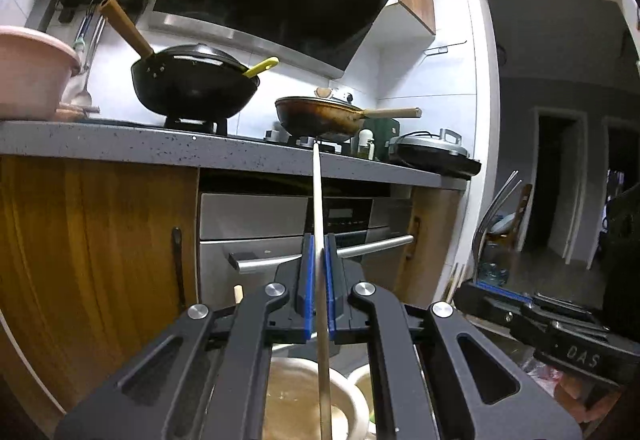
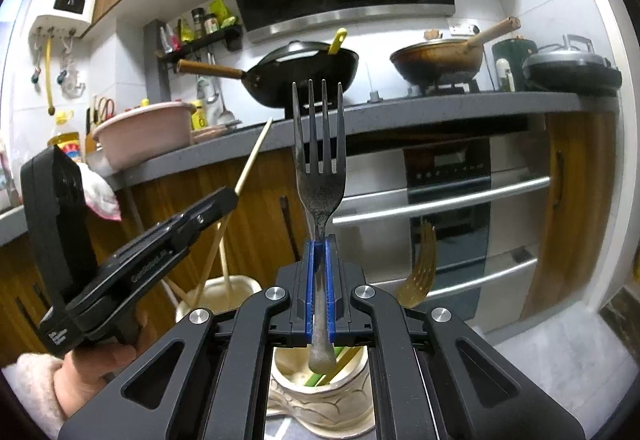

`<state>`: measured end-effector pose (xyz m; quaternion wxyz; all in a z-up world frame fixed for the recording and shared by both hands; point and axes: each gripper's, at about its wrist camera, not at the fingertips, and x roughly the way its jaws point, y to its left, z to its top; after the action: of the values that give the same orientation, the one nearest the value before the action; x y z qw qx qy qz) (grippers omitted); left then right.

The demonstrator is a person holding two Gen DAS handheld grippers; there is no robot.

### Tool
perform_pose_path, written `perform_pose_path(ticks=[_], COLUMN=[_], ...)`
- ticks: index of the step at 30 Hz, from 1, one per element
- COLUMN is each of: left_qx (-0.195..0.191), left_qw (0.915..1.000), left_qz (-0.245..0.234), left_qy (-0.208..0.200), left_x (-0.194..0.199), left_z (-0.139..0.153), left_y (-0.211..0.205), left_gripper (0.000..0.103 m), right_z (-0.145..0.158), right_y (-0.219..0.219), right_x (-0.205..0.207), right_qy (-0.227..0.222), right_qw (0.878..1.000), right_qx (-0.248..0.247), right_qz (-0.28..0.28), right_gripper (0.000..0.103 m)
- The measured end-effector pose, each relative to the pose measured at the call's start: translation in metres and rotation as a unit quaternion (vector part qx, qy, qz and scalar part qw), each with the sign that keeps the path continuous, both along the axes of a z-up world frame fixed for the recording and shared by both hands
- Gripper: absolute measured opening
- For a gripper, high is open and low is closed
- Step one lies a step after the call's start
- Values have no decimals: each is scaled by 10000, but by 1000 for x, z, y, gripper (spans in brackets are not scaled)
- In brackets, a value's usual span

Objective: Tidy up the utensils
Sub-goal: 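Lift the chopstick and silver fork up over the ceramic holder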

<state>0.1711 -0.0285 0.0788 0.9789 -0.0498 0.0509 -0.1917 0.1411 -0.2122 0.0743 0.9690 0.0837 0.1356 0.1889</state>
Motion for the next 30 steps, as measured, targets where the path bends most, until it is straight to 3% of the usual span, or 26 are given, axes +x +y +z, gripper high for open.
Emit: perform_pose_path(ticks=[5, 16, 30], left_qx=[327, 999, 970], left_qw=[9989, 9930, 9935], left_qz=[224, -19, -16], left_qy=[-244, -624, -594], left_x=[-1, -31, -42], left_z=[-6, -16, -20], left_y=[-7, -16, -2], left_gripper=[5, 5, 5], right_z=[-7, -12, -31], right_y=[5, 5, 8], right_x=[2, 3, 16], right_qy=[39, 145, 720], right_qw=[10000, 9998, 9970], right_qx=[-73, -137, -211], right_qz=[50, 41, 200], right_gripper=[6, 6, 6])
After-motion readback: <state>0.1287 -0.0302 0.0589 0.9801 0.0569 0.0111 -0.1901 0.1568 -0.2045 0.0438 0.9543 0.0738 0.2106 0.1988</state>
